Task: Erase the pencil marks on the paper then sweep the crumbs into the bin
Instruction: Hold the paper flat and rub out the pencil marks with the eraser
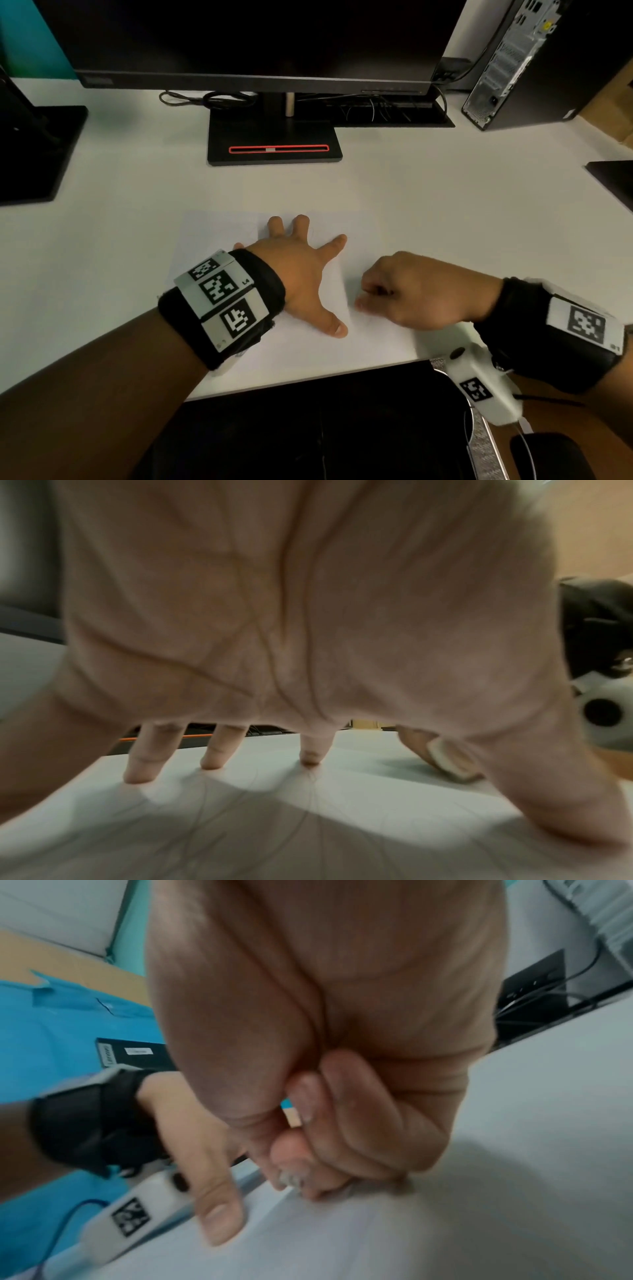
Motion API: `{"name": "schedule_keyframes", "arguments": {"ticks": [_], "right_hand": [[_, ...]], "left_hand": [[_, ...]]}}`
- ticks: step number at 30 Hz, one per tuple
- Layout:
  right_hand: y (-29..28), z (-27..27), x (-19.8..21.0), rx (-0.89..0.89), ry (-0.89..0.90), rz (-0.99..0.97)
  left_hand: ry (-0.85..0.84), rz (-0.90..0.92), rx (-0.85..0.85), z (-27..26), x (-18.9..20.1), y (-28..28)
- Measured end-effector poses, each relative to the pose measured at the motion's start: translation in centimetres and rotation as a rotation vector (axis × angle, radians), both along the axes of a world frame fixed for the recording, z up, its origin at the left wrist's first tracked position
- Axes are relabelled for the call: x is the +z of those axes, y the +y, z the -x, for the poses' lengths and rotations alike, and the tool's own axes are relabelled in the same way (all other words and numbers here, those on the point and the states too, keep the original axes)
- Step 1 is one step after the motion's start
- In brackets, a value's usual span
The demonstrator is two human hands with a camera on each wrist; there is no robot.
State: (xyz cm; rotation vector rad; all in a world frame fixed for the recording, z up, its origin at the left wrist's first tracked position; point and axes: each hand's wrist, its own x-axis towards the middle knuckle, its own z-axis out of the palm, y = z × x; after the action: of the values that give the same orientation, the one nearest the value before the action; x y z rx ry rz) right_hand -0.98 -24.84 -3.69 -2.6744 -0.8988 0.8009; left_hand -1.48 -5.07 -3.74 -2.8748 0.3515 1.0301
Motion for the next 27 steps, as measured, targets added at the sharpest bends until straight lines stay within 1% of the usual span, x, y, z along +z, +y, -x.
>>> {"name": "schedule_keyframes", "arguments": {"ticks": [2, 5, 7, 10, 12, 14, 16, 19, 23, 25, 27], "right_hand": [[-0.1, 0.1, 0.1, 0.013, 0.028, -0.002], [-0.8, -1.4, 0.3, -0.085, -0.036, -0.019], [-0.8, -0.9, 0.1, -0.046, -0.056, -0.022], [-0.5, 0.7, -0.1, 0.057, 0.018, -0.019], [-0.9, 0.0, -0.1, 0.017, 0.019, -0.034], [-1.4, -0.8, 0.0, -0.042, -0.027, -0.047], [-1.3, -0.3, -0.2, -0.006, -0.051, -0.049], [-1.1, 1.1, -0.3, 0.071, -0.002, -0.036], [-1.8, -0.2, -0.1, -0.015, -0.068, -0.053], [-1.4, 0.6, -0.2, 0.032, -0.073, -0.052], [-1.2, 1.6, -0.2, 0.074, -0.038, -0.041]], "left_hand": [[-0.001, 0.000, -0.004, -0.1, -0.1, 0.0], [-0.004, 0.002, -0.010, -0.1, -0.2, 0.1], [-0.005, -0.001, -0.017, -0.1, -0.1, 0.1], [0.001, -0.002, -0.019, 0.0, -0.1, 0.1], [-0.005, 0.002, -0.020, -0.1, -0.2, 0.2], [-0.004, 0.002, -0.019, -0.1, -0.2, 0.2], [0.001, -0.003, -0.016, 0.0, 0.0, 0.1], [0.002, -0.007, -0.018, 0.0, 0.1, 0.0], [0.004, -0.014, -0.019, -0.1, 0.1, 0.0], [0.008, -0.019, -0.021, 0.0, 0.2, 0.0], [0.012, -0.018, -0.021, 0.0, 0.2, 0.0]]}}
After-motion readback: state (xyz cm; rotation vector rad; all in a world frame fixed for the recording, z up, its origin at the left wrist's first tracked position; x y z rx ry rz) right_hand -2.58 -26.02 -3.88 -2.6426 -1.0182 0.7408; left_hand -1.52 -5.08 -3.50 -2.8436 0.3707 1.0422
